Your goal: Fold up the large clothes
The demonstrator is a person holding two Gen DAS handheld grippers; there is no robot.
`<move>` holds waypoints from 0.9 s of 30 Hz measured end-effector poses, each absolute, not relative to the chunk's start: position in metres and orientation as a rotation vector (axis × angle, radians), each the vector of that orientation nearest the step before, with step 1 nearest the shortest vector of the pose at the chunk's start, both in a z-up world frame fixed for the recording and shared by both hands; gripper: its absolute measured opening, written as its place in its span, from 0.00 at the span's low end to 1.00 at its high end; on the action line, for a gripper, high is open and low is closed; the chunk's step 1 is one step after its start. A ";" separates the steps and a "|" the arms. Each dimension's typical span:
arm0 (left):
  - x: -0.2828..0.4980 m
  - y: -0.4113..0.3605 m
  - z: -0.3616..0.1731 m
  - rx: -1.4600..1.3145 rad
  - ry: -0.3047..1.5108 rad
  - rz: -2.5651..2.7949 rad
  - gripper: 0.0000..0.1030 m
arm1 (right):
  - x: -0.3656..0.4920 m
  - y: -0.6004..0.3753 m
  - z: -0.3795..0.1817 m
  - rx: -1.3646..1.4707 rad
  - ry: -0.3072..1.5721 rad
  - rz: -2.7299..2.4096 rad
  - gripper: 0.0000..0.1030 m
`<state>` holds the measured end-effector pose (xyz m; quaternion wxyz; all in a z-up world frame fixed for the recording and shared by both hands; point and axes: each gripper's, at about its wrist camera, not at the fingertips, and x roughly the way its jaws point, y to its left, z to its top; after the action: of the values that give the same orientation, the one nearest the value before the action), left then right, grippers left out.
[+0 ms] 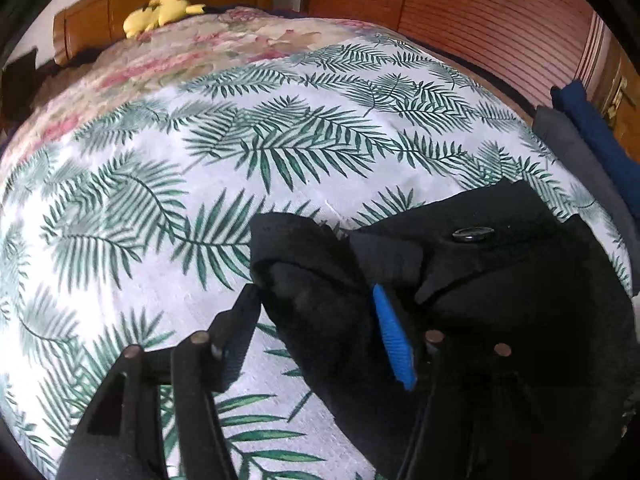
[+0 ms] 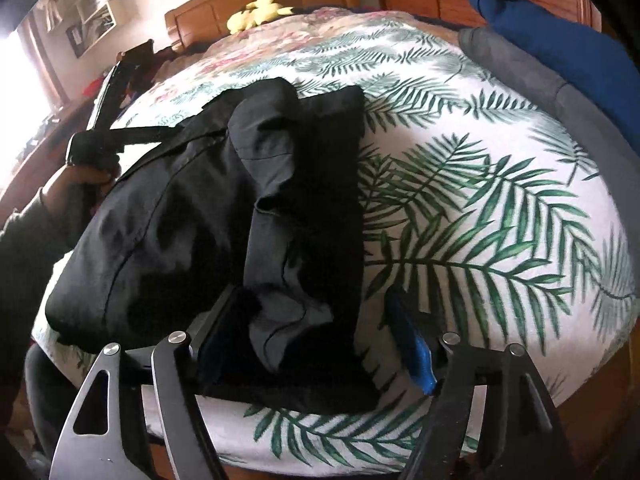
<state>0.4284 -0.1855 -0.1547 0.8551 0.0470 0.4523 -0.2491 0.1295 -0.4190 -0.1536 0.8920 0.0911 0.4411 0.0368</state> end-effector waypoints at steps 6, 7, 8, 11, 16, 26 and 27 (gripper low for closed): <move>0.421 -0.192 -0.152 0.113 0.939 -0.546 0.28 | 0.133 -0.413 -0.151 0.223 0.919 0.183 0.27; 0.419 -0.193 -0.150 0.122 0.933 -0.546 0.22 | 0.132 -0.414 -0.149 0.223 0.908 0.184 0.24; 0.416 -0.195 -0.146 0.139 0.921 -0.537 0.17 | 0.131 -0.415 -0.147 0.229 0.897 0.185 0.18; 0.408 -0.192 -0.131 0.144 0.870 -0.509 0.12 | 0.128 -0.416 -0.135 0.215 0.848 0.193 0.12; 0.393 -0.187 -0.093 0.125 0.782 -0.485 0.10 | 0.132 -0.419 -0.104 0.170 0.766 0.216 0.09; 0.369 -0.247 0.019 0.107 0.557 -0.476 0.09 | 0.135 -0.465 -0.009 0.042 0.555 0.202 0.07; 0.368 -0.261 0.033 0.104 0.536 -0.485 0.09 | 0.133 -0.475 0.003 0.030 0.535 0.192 0.07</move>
<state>0.3676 -0.2608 0.0326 0.9341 0.0508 0.2620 -0.2370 0.1328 -0.4746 0.0027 0.9598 0.0146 0.2637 0.0948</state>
